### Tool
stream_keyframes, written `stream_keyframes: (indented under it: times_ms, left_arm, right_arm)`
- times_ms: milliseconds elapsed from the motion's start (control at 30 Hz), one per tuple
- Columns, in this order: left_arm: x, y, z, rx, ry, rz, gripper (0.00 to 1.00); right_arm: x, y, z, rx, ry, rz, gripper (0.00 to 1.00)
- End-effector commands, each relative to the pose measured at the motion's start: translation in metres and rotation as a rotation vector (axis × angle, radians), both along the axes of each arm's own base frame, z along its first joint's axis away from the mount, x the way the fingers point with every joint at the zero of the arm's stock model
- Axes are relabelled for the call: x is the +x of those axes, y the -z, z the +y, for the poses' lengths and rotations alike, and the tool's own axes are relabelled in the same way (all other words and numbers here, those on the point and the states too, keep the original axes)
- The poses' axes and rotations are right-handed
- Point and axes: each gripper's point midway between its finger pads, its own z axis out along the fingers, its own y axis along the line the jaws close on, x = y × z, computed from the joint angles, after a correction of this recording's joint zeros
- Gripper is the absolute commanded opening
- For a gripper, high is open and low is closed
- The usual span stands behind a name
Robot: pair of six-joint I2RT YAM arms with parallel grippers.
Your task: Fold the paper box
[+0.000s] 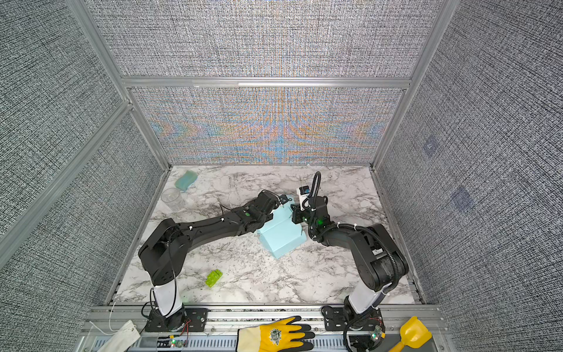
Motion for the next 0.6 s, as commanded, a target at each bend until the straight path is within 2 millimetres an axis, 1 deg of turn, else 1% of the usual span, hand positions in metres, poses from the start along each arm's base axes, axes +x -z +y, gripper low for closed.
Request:
stream_keyframes:
  times_ms: [0, 67, 200, 400, 567]
  left_arm:
    - [0.001, 0.001, 0.007, 0.037, -0.015, -0.021, 0.00]
    - [0.000, 0.000, 0.008, 0.045, -0.017, -0.030, 0.00]
    - [0.000, -0.005, 0.014, 0.062, -0.022, -0.070, 0.00]
    - [0.011, -0.020, 0.029, 0.112, -0.030, -0.165, 0.00]
    - [0.019, -0.030, 0.041, 0.158, -0.029, -0.261, 0.00]
  right_arm:
    - [-0.005, -0.011, 0.008, 0.031, -0.014, -0.020, 0.00]
    - [-0.009, -0.011, 0.012, 0.025, -0.022, -0.022, 0.00]
    - [-0.010, -0.012, 0.018, 0.029, -0.017, -0.030, 0.00]
    - [0.000, -0.023, 0.030, 0.049, 0.026, -0.059, 0.00]
    - [0.008, -0.030, 0.034, 0.087, 0.070, -0.095, 0.00]
